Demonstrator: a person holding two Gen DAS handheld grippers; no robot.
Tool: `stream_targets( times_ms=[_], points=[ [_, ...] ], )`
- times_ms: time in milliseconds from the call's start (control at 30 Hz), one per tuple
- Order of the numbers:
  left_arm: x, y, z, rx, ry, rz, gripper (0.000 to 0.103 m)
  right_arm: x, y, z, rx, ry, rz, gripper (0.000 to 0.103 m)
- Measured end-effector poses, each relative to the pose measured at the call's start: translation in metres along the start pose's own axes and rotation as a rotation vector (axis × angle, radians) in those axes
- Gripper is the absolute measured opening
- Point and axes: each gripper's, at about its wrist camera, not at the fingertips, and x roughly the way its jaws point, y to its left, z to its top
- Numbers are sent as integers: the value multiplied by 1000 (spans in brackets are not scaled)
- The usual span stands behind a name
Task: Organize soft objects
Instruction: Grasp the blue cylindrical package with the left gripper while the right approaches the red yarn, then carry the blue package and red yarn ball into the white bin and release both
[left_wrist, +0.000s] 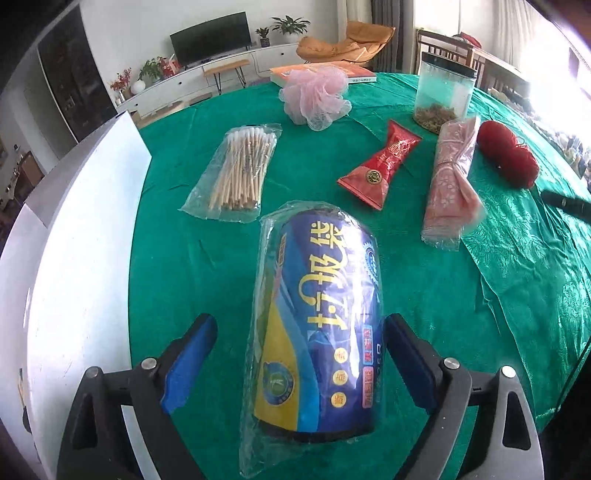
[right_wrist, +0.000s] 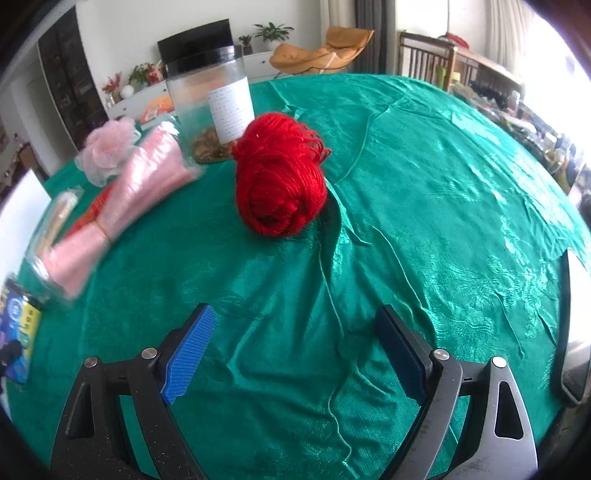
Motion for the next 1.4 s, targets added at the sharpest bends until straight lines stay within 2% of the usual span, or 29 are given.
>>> stream_targets(
  times_ms=[100, 200, 300, 333, 367, 400, 433, 500, 600, 667, 733, 800, 867, 933, 967, 1067, 1133, 1200, 1300, 1400],
  points=[
    [15, -7, 4, 30, 34, 9, 91, -6, 8, 38, -41, -40, -42, 90],
    [18, -9, 4, 37, 38, 40, 91, 22, 28, 72, -132, 51, -49, 90],
    [19, -3, 4, 11, 46, 34, 89, 52, 42, 85, -241, 128, -89, 84],
    [19, 0, 4, 2, 49, 16, 85, 61, 42, 87, -255, 161, -111, 45],
    [19, 2, 4, -8, 51, -12, 72, 66, 37, 91, -245, 168, -112, 40],
    [19, 4, 2, -23, 53, -51, 59, 67, 31, 97, -222, 160, -105, 39],
    [20, 6, 3, -41, 53, -77, 54, 68, 25, 102, -207, 163, -115, 39],
    [20, 6, 6, -52, 49, -54, 52, 68, 17, 114, -180, 153, -128, 38],
    [18, 10, 11, -94, 33, -86, 52, 58, 8, 133, -149, 69, -168, 38],
    [20, 11, 14, -107, 36, -86, 52, 61, 3, 143, -126, 45, -180, 38],
    [23, 12, 15, -107, 47, -82, 52, 78, -4, 149, -113, 93, -174, 39],
    [28, 12, 13, -106, 56, -79, 52, 98, -10, 150, -95, 175, -157, 45],
    [27, 12, 14, -97, 47, -73, 52, 105, -13, 151, -88, 193, -128, 46],
    [25, 16, 18, -126, 46, -110, 52, 107, -15, 158, -81, 196, -132, 41],
    [20, 20, 21, -156, 34, -139, 52, 101, -15, 163, -72, 173, -144, 40],
    [-10, 36, 32, -223, -44, -185, 52, 58, -7, 188, -46, 12, -105, 40],
    [-36, 54, 38, -274, -98, -228, 52, 23, 17, 204, -90, -82, -85, 40],
    [-63, 75, 38, -309, -153, -240, 52, -12, 56, 209, -155, -127, -19, 40],
    [-98, 111, 23, -333, -201, -162, 52, -51, 139, 185, -261, -130, 149, 40],
    [-119, 155, -8, -374, -190, -49, 52, -68, 240, 130, -389, -64, 367, 40]
  ],
)
